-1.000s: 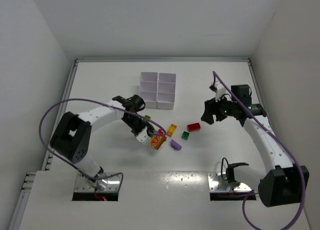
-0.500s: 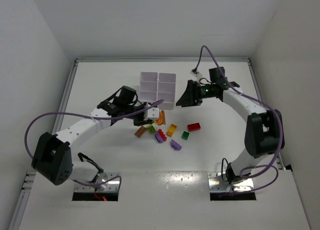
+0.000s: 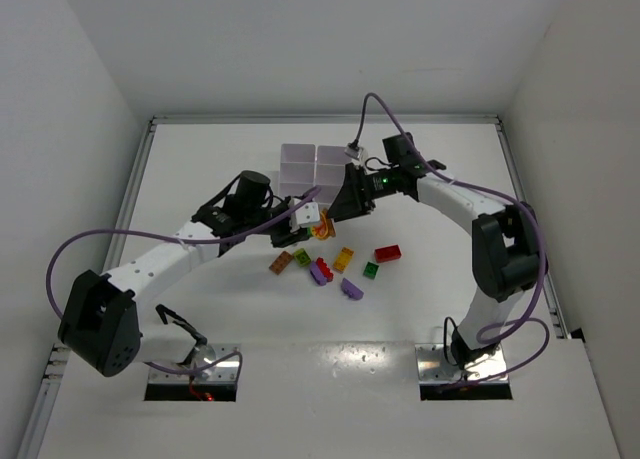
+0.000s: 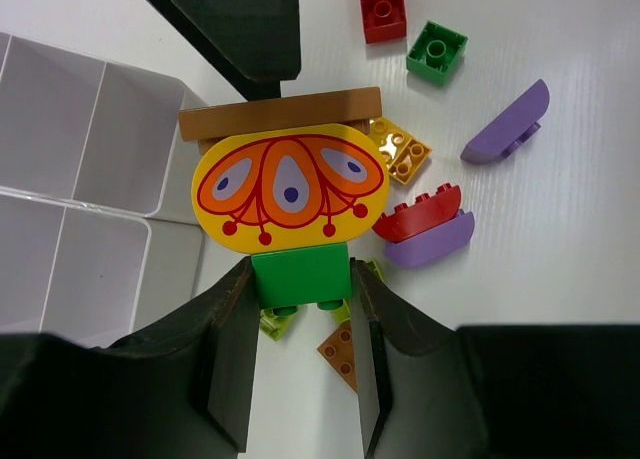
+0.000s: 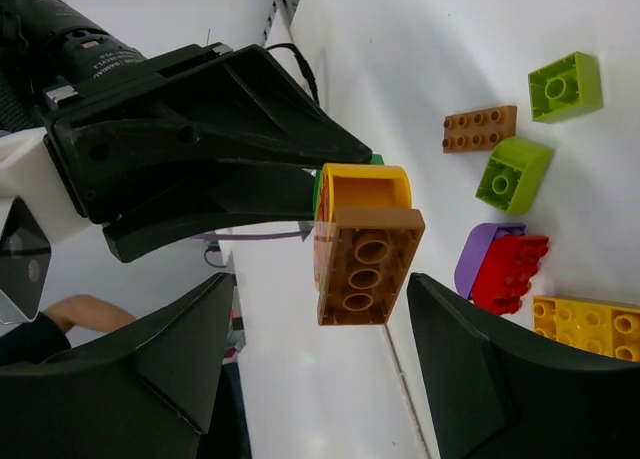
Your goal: Sort the legos into containers by color
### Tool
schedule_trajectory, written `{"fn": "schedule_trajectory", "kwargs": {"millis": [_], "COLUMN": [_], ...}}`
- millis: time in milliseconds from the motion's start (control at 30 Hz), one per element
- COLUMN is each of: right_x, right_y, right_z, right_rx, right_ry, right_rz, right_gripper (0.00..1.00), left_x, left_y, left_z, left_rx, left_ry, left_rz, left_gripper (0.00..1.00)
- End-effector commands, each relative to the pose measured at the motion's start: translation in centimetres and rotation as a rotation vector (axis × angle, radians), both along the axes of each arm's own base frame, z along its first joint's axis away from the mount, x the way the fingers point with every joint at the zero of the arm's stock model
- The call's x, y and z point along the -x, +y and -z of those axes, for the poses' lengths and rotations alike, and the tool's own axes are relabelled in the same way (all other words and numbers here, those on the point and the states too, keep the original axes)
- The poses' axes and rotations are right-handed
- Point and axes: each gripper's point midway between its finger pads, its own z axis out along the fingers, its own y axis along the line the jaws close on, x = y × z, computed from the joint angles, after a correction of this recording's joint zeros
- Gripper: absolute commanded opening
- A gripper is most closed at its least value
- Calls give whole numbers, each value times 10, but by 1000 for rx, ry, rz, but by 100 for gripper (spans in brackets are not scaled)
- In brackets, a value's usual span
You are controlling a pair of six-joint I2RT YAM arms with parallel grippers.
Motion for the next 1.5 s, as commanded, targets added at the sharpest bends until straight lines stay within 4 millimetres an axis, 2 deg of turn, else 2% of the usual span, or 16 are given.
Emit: {"fn": "schedule_trajectory", "kwargs": {"millis": [0, 133, 333, 400, 467, 833, 900, 967, 1000, 1033, 1100, 1133, 1267, 1333, 1400, 1467], "right_x": [0, 6, 10, 10, 11, 18, 18, 21, 21, 22, 22, 23, 26, 24, 24, 27], "right_y": [7, 9, 7, 7, 8, 12, 12, 12, 12, 11, 8, 7, -3, -16, -27, -32], "right_z": [-13, -10, -5, -3, -4, -6, -6, -5, -6, -3, -2, -5, -1, -5, 0, 4], "right_rx": [-53, -51, -45, -45, -54, -64, -64, -71, -71, -68, -67, -70, -59, -51, -30, -14], "right_ry": [-47, -47, -29, -29, -36, -41, -41, -38, -38, -30, -27, -36, -36, -36, -34, -54], "right_rz": [-36, -49, -48, -48, -55, -80, -80, -87, -87, -87, -78, -78, -65, -38, -18, -17], "right_gripper": [71, 70, 62, 55, 45, 46, 41, 29, 23, 11, 2, 0, 0, 0, 0, 0], "left_x": [0, -2, -2, -3, 1, 6, 6, 7, 7, 7, 11, 11, 20, 25, 30, 35], "left_y": [-7, -9, -9, -9, -11, -11, -11, -10, -10, -10, -8, -7, 0, 5, 8, 11], "left_z": [-18, -22, -24, -29, -25, -29, -29, -25, -30, -30, -25, -29, -24, -18, -23, -17], "left_rx": [57, 66, 80, 89, 88, 95, 95, 90, 100, 100, 98, 104, 104, 97, 105, 92], "left_ry": [-41, -57, -65, -80, -65, -85, -85, -77, -93, -93, -77, -88, -86, -85, -98, -79], "left_rz": [8, 8, 3, 4, 8, 10, 10, 10, 11, 11, 6, 6, -7, -16, -16, -16], "left_gripper": [0, 0, 0, 0, 0, 0, 0, 0, 0, 0, 0, 0, 0, 0, 0, 0]}}
